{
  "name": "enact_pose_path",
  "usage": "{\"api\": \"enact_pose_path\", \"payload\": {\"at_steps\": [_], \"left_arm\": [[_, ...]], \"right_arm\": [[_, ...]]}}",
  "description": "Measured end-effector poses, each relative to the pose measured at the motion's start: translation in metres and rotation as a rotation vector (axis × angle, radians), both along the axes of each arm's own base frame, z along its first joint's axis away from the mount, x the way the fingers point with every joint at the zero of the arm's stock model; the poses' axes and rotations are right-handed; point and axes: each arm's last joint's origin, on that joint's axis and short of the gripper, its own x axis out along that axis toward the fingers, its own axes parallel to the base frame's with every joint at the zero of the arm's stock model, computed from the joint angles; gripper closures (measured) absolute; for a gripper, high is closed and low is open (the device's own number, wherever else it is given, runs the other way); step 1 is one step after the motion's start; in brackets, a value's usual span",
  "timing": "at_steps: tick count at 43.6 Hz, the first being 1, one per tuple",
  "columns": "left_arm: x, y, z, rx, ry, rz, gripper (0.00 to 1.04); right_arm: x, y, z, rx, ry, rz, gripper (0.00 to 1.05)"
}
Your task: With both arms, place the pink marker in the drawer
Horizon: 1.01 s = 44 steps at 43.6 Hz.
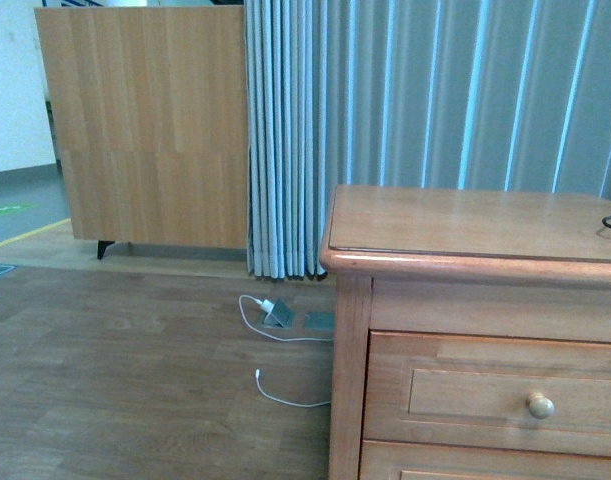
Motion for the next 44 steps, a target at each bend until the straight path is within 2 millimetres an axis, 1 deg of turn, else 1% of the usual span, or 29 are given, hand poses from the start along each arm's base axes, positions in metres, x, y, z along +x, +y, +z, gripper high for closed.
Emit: {"api": "enact_pose_path", "payload": {"at_steps": [8, 11, 14, 17, 21, 25, 34, 39, 41, 44], "left_arm": [[0.0, 0.0, 0.0, 0.0, 0.0, 0.0, 0.06], [0.0, 0.0, 0.0, 0.0, 0.0, 0.0, 0.06], [0.0, 0.0, 0.0, 0.0, 0.0, 0.0, 0.06], [0.0, 0.0, 0.0, 0.0, 0.0, -0.001, 0.06], [0.0, 0.0, 0.0, 0.0, 0.0, 0.0, 0.06], [0.0, 0.0, 0.0, 0.0, 0.0, -0.001, 0.06], [0.0, 0.0, 0.0, 0.0, 0.0, 0.0, 0.06], [0.0, 0.0, 0.0, 0.0, 0.0, 0.0, 0.06], [0.0, 0.0, 0.0, 0.0, 0.0, 0.0, 0.06], [0.0, 0.0, 0.0, 0.0, 0.0, 0.0, 0.06]], "right_arm": [[-0.001, -0.001, 0.0, -0.003, -0.013, -0.014, 0.09], [-0.002, 0.002, -0.007, -0.07, -0.134, -0.078, 0.19], [-0.007, 0.008, -0.013, -0.115, -0.244, -0.106, 0.29], [-0.012, 0.014, -0.012, -0.135, -0.31, -0.104, 0.4], [-0.017, 0.021, -0.013, -0.141, -0.337, -0.1, 0.55], [-0.022, 0.028, -0.019, -0.14, -0.33, -0.096, 0.7], [-0.031, 0.037, -0.024, -0.141, -0.334, -0.094, 1.04], [-0.036, 0.041, -0.028, -0.14, -0.334, -0.094, 1.03], [-0.038, 0.046, -0.029, -0.145, -0.33, -0.12, 1.03], [-0.041, 0.052, -0.033, -0.14, -0.344, -0.097, 1.03]]}}
